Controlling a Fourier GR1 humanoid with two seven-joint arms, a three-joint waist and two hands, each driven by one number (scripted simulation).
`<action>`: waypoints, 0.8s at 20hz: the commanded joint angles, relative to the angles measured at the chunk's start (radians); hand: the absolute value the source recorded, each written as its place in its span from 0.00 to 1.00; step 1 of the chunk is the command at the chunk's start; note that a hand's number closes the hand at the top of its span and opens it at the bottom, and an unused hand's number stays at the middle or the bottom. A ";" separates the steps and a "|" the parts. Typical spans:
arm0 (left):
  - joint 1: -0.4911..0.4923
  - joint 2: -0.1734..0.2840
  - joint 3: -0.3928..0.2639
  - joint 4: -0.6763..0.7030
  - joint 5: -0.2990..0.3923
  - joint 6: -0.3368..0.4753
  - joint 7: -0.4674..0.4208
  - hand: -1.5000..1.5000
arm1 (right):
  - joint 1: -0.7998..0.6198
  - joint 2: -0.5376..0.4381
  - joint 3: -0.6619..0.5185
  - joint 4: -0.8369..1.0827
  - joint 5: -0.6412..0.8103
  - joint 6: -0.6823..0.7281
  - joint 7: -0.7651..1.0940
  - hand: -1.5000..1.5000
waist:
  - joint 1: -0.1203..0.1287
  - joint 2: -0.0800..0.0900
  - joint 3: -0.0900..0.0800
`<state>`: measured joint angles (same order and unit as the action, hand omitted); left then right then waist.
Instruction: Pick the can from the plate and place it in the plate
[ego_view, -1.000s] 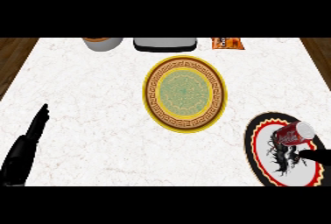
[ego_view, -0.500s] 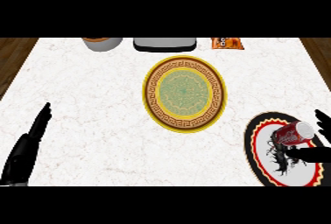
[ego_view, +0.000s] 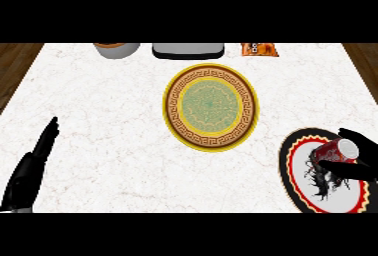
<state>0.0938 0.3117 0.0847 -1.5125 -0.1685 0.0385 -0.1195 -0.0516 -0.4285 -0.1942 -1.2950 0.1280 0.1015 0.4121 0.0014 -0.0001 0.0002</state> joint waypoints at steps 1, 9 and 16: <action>-0.032 -0.016 0.018 0.015 -0.020 -0.009 0.012 0.50 | -0.055 0.042 -0.002 0.096 0.049 -0.037 -0.097 1.00 | 0.001 0.000 0.000; -0.036 -0.022 0.027 0.015 -0.044 -0.030 -0.015 0.50 | -0.161 -0.022 0.055 0.167 0.152 0.013 -0.178 1.00 | 0.021 0.006 0.001; -0.086 -0.038 -0.033 0.011 -0.043 -0.072 -0.038 0.50 | -0.354 -0.284 0.286 0.141 0.360 0.251 -0.429 1.00 | 0.178 0.056 0.004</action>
<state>0.0340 0.2779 0.0704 -1.5067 -0.2064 -0.0229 -0.1476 -0.3128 -0.6172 -0.0014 -1.1763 0.3959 0.2738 0.1042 0.1268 0.0357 0.0028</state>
